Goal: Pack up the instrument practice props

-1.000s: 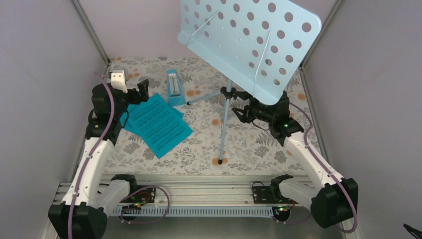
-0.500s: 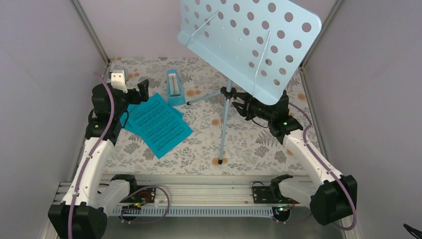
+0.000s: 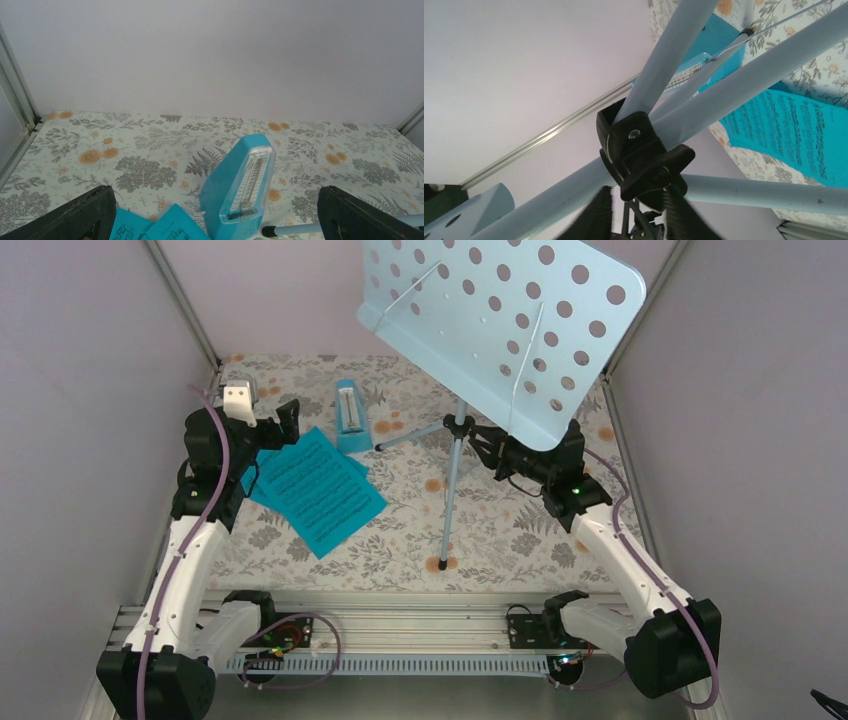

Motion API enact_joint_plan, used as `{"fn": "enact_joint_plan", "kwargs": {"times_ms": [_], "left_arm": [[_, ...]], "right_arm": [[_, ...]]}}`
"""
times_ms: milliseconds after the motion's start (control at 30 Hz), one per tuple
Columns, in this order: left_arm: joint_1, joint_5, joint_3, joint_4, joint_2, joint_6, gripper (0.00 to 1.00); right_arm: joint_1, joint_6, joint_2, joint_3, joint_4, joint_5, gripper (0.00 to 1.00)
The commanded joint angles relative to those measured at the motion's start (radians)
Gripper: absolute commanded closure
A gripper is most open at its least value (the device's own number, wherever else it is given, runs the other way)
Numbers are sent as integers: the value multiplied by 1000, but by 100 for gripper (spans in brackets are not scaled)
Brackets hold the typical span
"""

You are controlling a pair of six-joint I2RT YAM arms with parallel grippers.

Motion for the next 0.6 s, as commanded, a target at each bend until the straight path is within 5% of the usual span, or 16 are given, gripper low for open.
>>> {"fn": "enact_joint_plan", "kwargs": {"times_ms": [0,267,567], "left_arm": [[1,17,18,3,-8,-8,0],[2,18,18,3,-6,-8,0],[2,18,18,3,-5,-8,0]], "right_arm": [[-7,5,-4,-17,-13,18,66],[-7,18,5,-22,-4,33,61],[-7,22,25,-21,9,27,69]]}}
